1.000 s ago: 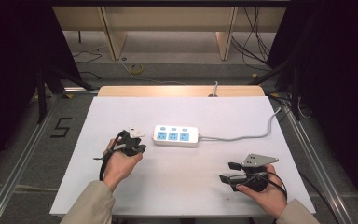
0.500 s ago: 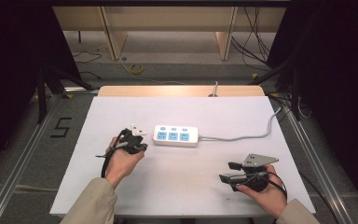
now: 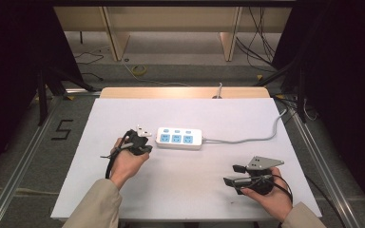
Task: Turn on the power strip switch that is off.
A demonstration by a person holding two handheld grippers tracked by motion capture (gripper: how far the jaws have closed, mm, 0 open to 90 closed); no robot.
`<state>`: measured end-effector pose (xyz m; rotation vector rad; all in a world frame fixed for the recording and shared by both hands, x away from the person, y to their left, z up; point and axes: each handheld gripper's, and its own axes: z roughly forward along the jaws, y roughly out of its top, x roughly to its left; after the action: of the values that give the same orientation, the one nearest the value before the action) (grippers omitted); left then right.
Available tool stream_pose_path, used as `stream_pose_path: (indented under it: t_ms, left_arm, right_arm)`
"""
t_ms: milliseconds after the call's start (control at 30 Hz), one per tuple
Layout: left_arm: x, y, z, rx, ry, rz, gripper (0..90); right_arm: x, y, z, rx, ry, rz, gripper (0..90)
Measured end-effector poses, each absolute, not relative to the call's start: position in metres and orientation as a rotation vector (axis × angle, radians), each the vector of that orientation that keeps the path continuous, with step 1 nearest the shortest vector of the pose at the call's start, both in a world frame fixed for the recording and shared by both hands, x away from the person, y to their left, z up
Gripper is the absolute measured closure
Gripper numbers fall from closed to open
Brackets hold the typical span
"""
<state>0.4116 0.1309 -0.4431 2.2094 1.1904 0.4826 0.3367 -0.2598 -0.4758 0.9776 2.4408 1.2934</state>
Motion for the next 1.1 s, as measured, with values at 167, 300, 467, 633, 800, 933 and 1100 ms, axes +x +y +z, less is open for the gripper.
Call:
stream_pose_path:
  t_ms: [167, 300, 467, 633, 800, 933, 1100]
  left_arm:
    - [0.413, 0.129, -0.443, 2.218, 1.184, 0.482, 89.8]
    - [0.415, 0.129, -0.443, 2.223, 1.185, 0.479, 89.8]
    - [0.417, 0.129, -0.444, 2.222, 1.190, 0.478, 89.8]
    - [0.419, 0.128, -0.442, 2.227, 1.188, 0.477, 89.8]
    - [0.421, 0.127, -0.439, 2.226, 1.185, 0.483, 89.8]
    - [0.423, 0.126, -0.439, 2.232, 1.184, 0.483, 89.8]
    - [0.425, 0.126, -0.439, 2.234, 1.186, 0.481, 89.8]
  right_arm:
    - [0.337, -0.260, -0.476, 0.975, 2.442, 1.293, 36.1]
    - [0.337, -0.260, -0.476, 0.979, 2.439, 1.295, 36.2]
    - [0.337, -0.260, -0.476, 0.975, 2.442, 1.289, 36.2]
    - [0.337, -0.260, -0.476, 0.975, 2.442, 1.289, 36.3]
    - [0.337, -0.260, -0.476, 0.979, 2.439, 1.293, 36.3]
    - [0.337, -0.260, -0.476, 0.979, 2.438, 1.293, 36.4]
    - [0.337, -0.260, -0.476, 0.978, 2.439, 1.291, 36.4]
